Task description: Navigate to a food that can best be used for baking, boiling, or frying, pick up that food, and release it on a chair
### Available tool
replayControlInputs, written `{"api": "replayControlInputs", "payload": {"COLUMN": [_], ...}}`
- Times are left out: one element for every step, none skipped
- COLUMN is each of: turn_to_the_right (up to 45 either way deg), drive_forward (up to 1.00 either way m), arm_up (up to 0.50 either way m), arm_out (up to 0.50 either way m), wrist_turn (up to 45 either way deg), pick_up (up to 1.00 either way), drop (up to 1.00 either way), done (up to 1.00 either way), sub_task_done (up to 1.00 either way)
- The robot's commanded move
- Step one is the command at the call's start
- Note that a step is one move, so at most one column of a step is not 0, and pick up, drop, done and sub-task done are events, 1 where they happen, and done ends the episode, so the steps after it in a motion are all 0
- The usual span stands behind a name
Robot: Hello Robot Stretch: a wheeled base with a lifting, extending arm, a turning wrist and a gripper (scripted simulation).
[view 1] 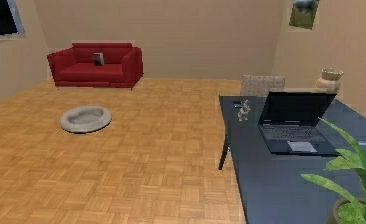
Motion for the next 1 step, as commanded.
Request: {"api": "replayControlInputs", "payload": {"turn_to_the_right": [0.0], "drive_forward": [0.0], "arm_up": [-0.36], "arm_out": [0.0], "wrist_turn": [0.0], "pick_up": [0.0], "drop": [0.0], "done": [0.0], "sub_task_done": [0.0]}}
